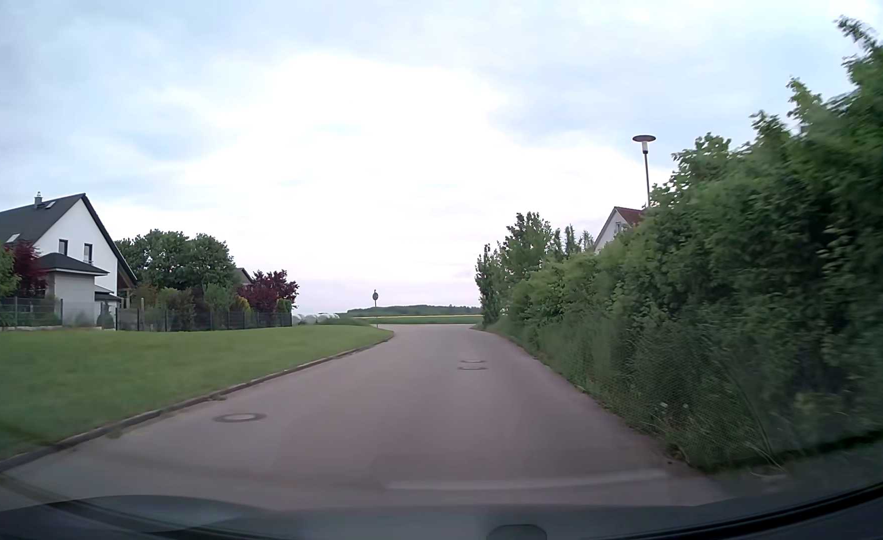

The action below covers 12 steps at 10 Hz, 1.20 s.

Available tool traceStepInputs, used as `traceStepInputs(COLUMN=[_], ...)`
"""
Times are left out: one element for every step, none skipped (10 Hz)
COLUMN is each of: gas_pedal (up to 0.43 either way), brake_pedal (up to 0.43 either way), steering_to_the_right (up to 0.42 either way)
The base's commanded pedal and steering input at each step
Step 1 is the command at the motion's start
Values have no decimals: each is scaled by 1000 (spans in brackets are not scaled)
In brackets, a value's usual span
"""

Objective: Follow the waypoints while adhering to traffic rules and regulations

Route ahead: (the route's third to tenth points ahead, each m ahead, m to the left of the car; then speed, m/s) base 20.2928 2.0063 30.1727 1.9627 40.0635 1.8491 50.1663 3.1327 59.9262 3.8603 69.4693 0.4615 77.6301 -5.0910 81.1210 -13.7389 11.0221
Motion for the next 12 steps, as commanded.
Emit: traceStepInputs(gas_pedal=[67, 67, 59, 47, 47, 47, 47, 47, 47, 47, 47, 47], brake_pedal=[0, 0, 0, 0, 0, 0, 0, 0, 0, 0, 0, 0], steering_to_the_right=[-3, -4, -4, -4, -4, -4, -4, -5, -5, -5, -5, -5])
